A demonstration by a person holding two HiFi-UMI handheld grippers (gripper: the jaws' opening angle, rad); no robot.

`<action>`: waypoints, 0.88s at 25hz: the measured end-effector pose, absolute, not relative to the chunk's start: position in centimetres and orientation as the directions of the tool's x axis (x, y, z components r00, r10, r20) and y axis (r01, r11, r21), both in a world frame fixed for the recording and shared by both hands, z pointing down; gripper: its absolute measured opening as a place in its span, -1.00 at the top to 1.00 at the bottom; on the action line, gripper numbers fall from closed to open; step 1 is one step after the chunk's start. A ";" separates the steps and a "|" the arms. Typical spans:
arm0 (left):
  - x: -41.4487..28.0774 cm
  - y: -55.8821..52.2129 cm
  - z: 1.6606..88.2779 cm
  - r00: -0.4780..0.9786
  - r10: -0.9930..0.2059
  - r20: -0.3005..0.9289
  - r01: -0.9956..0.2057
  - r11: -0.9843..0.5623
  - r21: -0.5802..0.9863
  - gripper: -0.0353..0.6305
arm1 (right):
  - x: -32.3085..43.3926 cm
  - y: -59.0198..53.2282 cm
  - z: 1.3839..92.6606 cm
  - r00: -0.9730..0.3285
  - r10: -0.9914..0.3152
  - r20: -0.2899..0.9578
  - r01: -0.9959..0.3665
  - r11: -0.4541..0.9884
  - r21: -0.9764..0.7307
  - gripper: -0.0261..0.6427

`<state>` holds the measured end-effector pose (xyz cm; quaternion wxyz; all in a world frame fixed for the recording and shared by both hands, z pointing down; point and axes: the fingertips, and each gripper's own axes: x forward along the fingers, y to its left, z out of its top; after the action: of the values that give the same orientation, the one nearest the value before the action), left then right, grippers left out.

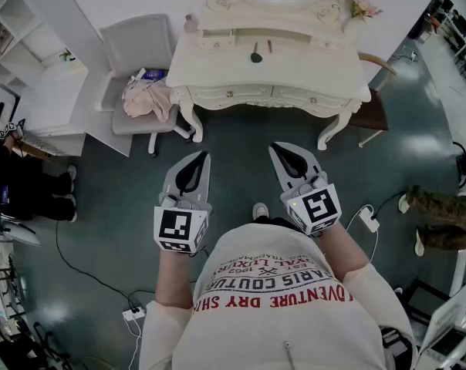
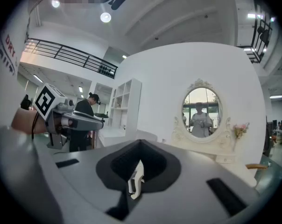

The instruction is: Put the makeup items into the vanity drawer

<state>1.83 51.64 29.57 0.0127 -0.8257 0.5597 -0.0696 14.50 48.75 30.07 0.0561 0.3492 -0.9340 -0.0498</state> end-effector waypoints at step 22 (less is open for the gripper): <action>1.8 46.9 32.6 0.364 -0.919 0.150 -0.926 -0.375 -0.048 0.87 | 13.7 43.7 33.3 -0.771 -0.627 0.114 -0.625 0.779 0.052 0.90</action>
<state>1.82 46.95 32.56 -0.0220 -0.8257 0.5586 -0.0757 13.73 43.66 33.34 0.0627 0.3326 -0.9410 -0.0053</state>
